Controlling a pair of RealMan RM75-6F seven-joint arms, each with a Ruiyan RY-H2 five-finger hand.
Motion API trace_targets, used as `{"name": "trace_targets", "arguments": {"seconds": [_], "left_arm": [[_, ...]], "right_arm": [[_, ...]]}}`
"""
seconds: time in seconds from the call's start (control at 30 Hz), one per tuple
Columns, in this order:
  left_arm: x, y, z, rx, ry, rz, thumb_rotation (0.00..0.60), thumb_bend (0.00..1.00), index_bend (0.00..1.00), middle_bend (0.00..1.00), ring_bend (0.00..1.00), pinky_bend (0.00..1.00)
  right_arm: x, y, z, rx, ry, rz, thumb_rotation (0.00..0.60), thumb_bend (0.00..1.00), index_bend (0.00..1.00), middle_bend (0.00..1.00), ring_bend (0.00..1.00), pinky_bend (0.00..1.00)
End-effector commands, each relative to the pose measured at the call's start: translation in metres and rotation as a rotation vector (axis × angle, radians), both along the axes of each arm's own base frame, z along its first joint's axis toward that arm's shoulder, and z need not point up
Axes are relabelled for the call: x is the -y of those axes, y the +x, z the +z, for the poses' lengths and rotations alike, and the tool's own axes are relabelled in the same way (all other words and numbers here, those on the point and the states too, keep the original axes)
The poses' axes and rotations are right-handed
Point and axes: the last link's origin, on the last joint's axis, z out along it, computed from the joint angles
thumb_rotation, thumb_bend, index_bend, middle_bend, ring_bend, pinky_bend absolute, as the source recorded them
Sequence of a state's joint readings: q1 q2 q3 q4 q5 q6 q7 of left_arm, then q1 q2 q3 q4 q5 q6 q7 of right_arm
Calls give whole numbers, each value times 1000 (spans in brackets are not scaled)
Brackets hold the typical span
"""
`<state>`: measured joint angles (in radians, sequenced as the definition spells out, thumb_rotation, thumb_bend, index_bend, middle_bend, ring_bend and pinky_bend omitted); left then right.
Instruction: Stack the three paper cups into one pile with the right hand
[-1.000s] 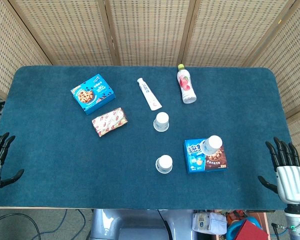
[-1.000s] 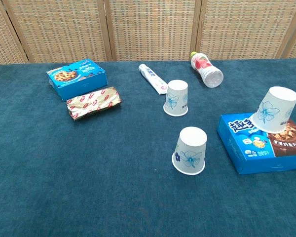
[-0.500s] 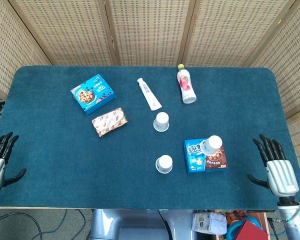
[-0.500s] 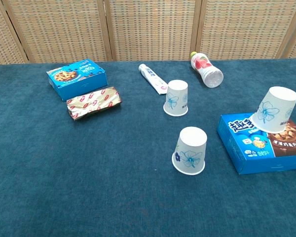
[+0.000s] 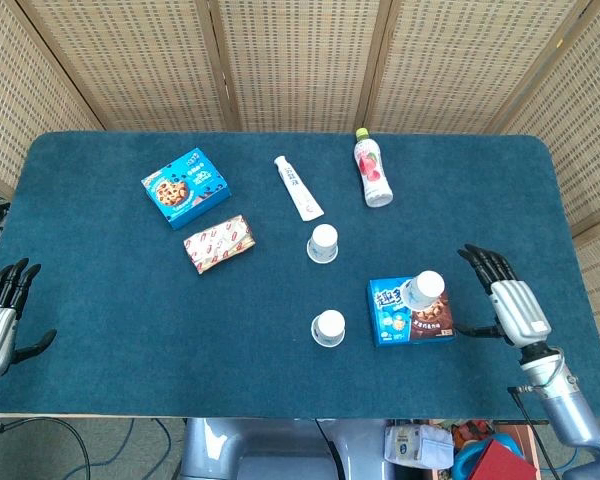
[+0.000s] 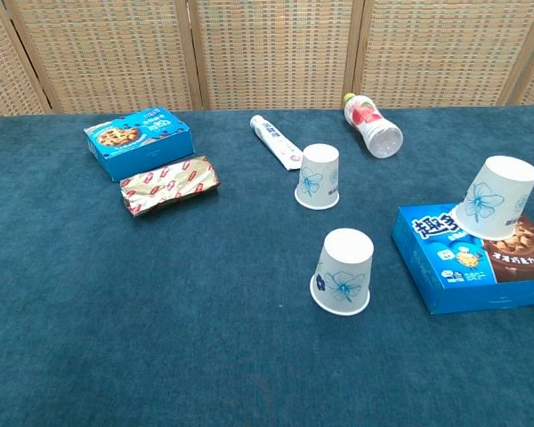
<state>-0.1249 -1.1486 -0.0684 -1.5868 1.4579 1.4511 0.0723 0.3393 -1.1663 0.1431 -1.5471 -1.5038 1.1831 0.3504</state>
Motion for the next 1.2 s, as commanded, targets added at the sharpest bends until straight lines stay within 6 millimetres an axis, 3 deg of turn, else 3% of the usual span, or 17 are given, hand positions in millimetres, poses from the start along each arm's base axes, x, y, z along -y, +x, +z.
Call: {"name": "trace_targets", "arguments": {"seconds": [0.03,0.3,1.2], "left_arm": [[0,0,0,1,3,0,600,248,0,0,0,0],[0,-1,1,4,3,0,600,247,0,0,0,0],[-3,-2,-3,0,-11,14,600,247,0,0,0,0]], "right_arm": [[14,8,-11,43,41,-28,600,129,142,171,84,104],[31,13,-34,55,69,-77,600,285,194,243,140,146],[44,6,-49,110,71,-152,600,407,422,477,151,150]]}}
